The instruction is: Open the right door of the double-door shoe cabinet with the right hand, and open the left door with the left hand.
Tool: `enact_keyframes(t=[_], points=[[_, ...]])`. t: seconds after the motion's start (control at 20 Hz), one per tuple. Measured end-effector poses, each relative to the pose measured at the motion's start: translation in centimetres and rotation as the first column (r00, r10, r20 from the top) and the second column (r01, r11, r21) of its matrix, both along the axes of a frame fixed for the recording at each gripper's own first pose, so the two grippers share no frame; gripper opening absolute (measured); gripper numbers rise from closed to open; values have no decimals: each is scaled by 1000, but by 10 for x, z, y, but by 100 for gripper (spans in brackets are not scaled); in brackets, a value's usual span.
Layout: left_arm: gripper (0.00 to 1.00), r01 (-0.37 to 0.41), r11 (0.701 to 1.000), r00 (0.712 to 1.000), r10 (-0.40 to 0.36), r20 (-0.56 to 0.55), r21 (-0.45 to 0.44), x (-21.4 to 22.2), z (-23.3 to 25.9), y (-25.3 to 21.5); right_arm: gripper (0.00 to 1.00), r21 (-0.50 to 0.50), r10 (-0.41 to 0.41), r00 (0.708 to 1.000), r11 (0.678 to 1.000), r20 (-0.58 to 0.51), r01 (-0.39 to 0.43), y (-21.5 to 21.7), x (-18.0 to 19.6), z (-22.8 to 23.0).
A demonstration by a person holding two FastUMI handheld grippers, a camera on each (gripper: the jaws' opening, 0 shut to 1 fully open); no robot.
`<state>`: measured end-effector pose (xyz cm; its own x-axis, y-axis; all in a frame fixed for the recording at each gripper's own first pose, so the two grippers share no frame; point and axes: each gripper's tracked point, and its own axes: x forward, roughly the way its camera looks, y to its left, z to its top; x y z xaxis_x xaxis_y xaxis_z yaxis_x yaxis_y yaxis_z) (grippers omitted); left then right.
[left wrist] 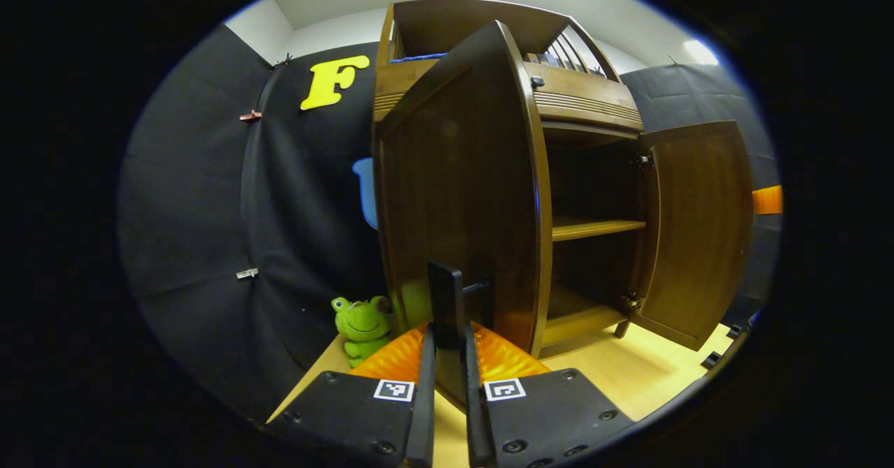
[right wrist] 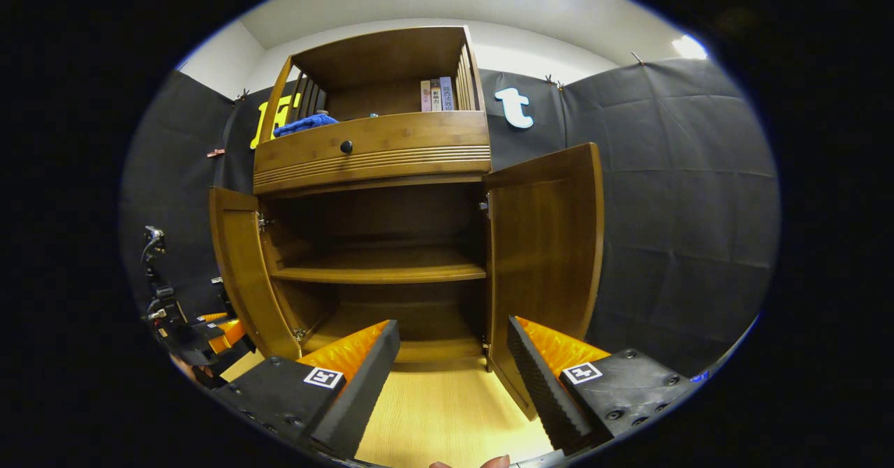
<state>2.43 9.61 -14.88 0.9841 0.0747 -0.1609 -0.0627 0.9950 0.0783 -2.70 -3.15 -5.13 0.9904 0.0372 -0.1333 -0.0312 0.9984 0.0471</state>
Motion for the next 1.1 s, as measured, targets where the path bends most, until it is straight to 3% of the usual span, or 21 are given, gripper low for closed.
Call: enact_keyframes(t=[0.2,0.3,0.45,0.7,0.75,1.0,1.1], points=[[18,-13,1000,1000,13,19,-12,-13,3,30,98,-4,28,1000,1000,-8,-28,18,4,-4],[16,-26,1000,999,27,23,-17,-17,4,45,92,-5,37,999,999,-4,-37,26,6,-3],[14,-52,998,998,53,29,-30,-22,6,69,94,-6,56,998,998,-2,-56,37,4,-4],[10,-12,998,999,14,34,-59,-29,7,88,98,-28,81,997,996,-4,-81,48,0,-1],[16,-10,998,999,12,34,-56,-31,8,89,98,-29,81,997,996,-4,-81,48,-2,-1],[16,-35,999,999,35,37,-19,-43,11,85,98,-33,81,997,996,-9,-81,45,-6,0],[41,-96,995,994,96,42,-13,-49,11,97,98,-31,82,997,996,-6,-82,44,-6,-1]])
